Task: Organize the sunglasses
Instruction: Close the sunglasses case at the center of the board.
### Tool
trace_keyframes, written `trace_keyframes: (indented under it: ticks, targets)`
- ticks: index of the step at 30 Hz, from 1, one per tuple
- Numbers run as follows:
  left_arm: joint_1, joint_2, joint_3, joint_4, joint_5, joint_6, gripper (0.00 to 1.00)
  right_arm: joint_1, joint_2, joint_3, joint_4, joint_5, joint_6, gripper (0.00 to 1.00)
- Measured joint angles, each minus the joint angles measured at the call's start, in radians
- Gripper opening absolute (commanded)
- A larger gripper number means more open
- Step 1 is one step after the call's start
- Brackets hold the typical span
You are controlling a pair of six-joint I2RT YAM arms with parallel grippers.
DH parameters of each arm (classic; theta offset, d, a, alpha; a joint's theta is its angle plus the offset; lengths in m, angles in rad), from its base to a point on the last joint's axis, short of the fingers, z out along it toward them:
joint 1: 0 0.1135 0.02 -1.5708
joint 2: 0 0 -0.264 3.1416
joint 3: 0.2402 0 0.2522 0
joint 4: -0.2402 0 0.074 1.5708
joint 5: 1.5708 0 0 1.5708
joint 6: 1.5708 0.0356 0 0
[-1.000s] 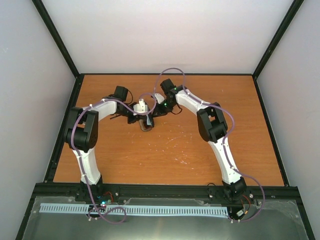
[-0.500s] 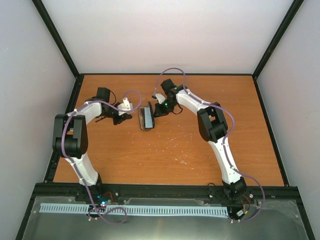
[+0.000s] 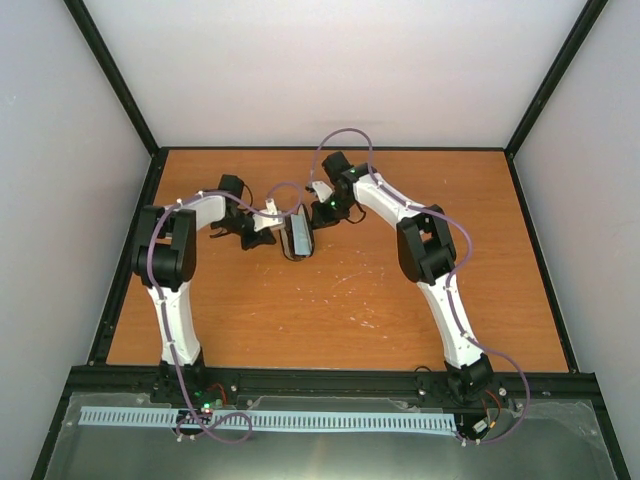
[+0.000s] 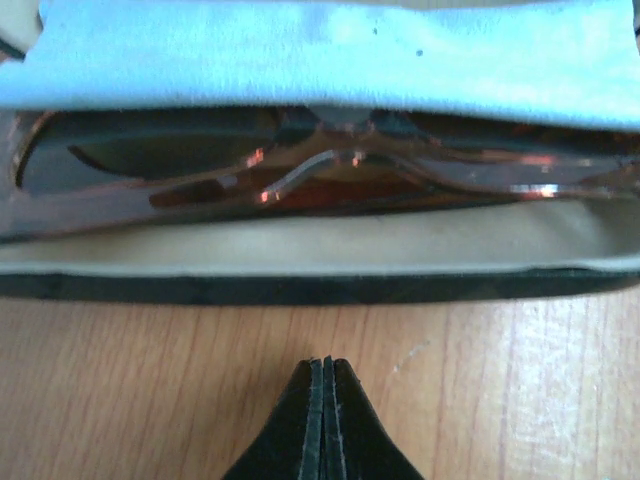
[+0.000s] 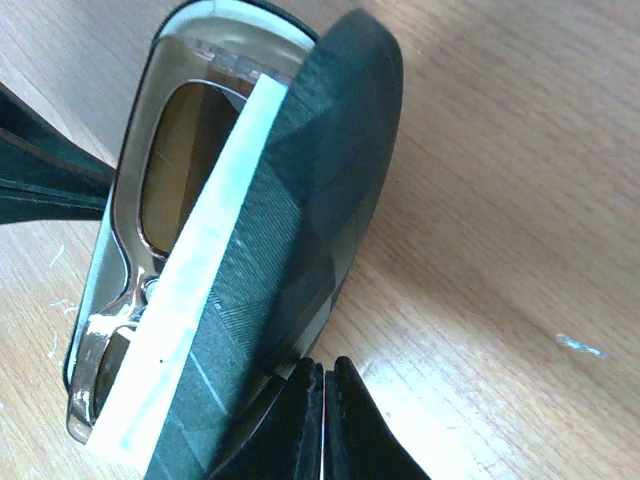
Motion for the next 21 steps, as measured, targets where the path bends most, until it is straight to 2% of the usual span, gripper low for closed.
trace_keyframes:
  ticks: [10, 21]
  targets:
    - [-0.063, 0.034, 0.081, -0.007, 0.019, -0.066, 0.01, -0.006, 0.0, 0.015, -0.044, 0.03, -0.011, 0.03]
    - [-0.08, 0.042, 0.113, -0.007, 0.029, -0.116, 0.01, -0.017, 0.004, 0.021, -0.084, 0.043, -0.028, 0.03]
